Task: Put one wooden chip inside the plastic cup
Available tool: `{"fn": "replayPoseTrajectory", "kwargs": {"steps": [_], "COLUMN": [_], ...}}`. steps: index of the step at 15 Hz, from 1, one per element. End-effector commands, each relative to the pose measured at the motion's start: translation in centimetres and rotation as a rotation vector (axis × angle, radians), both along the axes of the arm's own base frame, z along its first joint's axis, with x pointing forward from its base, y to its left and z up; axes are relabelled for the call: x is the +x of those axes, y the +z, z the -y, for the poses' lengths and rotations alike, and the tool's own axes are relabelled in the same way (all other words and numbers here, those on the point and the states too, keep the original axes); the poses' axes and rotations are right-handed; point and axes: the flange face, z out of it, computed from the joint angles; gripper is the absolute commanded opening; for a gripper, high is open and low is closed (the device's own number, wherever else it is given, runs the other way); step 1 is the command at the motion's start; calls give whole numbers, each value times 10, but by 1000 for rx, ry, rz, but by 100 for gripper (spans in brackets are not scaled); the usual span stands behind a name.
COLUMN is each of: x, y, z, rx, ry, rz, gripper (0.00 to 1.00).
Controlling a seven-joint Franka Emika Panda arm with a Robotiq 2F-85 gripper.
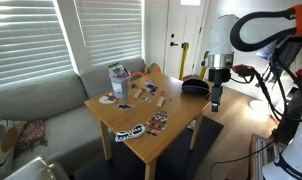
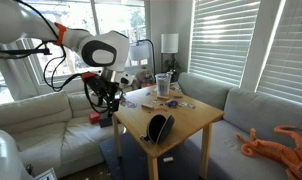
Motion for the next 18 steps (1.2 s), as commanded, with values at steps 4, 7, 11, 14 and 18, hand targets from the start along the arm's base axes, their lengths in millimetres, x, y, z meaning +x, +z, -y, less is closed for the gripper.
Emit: {"fn": "replayPoseTrajectory", "kwargs": {"steps": [4,7,11,14,18], "x": [15,53,100,135,164], "y": [12,37,61,47,12], "z": [-2,6,23,31,21], "rx": [-3,-17,-48,-58,-111], "ry": [-130,-276,-483,-646,-838], "rz": [55,139,251,317,394], "gripper": [100,100,100,100,100]}}
